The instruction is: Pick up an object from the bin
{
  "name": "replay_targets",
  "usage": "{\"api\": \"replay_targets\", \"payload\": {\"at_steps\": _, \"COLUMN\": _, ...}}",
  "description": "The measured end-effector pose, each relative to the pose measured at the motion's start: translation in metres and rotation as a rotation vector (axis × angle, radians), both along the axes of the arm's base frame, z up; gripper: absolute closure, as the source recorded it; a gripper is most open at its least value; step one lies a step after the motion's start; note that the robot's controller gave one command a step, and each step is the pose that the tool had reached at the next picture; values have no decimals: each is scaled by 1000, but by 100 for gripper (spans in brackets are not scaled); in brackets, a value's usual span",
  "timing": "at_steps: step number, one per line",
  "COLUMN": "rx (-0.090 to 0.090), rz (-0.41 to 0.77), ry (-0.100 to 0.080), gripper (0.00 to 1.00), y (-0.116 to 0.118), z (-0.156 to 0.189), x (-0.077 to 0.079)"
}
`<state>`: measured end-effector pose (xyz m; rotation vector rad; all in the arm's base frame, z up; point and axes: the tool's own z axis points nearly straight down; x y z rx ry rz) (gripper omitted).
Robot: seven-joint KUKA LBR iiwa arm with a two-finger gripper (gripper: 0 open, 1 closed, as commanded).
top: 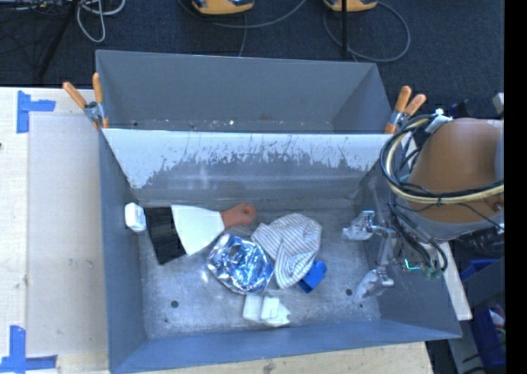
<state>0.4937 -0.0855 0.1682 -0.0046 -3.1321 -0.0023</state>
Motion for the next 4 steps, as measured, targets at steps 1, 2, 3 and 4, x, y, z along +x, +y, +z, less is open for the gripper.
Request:
{"api": "replay_targets", "payload": {"at_steps": 1, "rx": -1, "rz": 3, "ry": -8, "gripper": 0, "y": 0, "z": 4, "x": 2}}
{"api": "replay_targets", "payload": {"at_steps": 2, "rx": -3, "rz": 34, "ry": -6, "gripper": 100, "y": 48, "z": -88, "x": 42}}
{"api": "replay_targets", "payload": {"at_steps": 3, "rx": -3, "rz": 34, "ry": -7, "gripper": 100, "y": 48, "z": -88, "x": 42}}
{"api": "replay_targets", "payload": {"at_steps": 4, "rx": -1, "rz": 20, "ry": -10, "gripper": 100, "y": 33, "z": 33, "x": 44}}
